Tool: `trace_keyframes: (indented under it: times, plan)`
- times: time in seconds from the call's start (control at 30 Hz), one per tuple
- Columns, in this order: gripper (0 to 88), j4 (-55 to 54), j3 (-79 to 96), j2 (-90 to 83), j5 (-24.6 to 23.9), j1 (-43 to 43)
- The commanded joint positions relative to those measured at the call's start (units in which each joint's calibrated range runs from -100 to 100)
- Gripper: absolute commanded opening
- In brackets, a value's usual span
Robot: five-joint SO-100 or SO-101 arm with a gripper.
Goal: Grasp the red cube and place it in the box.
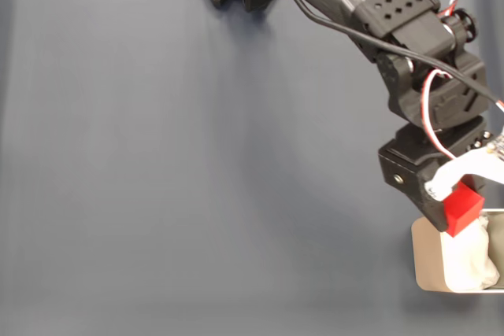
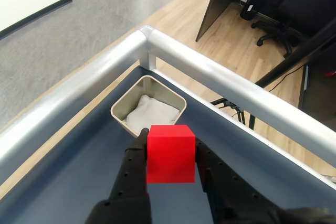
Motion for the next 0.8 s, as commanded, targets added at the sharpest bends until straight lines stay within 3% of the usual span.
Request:
trace_keyframes:
  times: [0.0,0.77]
  plan:
    - [1.2,-1.1,-6.2,1.5,0.7,-1.3]
    - [1.4,-2.1,-23.3,16.3,1.2,-2.1]
